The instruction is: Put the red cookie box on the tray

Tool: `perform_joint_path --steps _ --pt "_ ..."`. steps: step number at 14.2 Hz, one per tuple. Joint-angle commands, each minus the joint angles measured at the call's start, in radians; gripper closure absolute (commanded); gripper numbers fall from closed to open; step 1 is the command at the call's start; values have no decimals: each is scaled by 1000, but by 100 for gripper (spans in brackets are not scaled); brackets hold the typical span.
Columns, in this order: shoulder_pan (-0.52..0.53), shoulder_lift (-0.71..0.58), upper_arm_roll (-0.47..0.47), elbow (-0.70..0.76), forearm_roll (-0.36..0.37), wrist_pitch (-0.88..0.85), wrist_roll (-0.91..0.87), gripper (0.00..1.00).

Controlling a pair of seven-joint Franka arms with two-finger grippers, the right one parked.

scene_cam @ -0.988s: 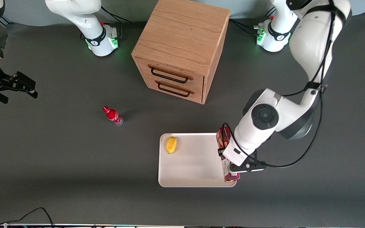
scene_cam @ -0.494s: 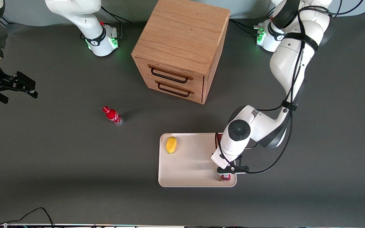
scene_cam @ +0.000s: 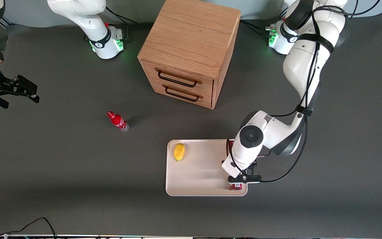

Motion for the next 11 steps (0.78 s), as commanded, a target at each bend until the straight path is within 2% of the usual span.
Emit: perform_joint_path --steps 1,4,7,11 --pt "31 -129 3 -29 1 -152 14 0" --pt "129 -269 -59 -34 -83 -315 109 0" --pt "244 -407 -61 -37 -224 -487 351 0" --pt "382 -548 -63 -40 -286 -676 616 0"
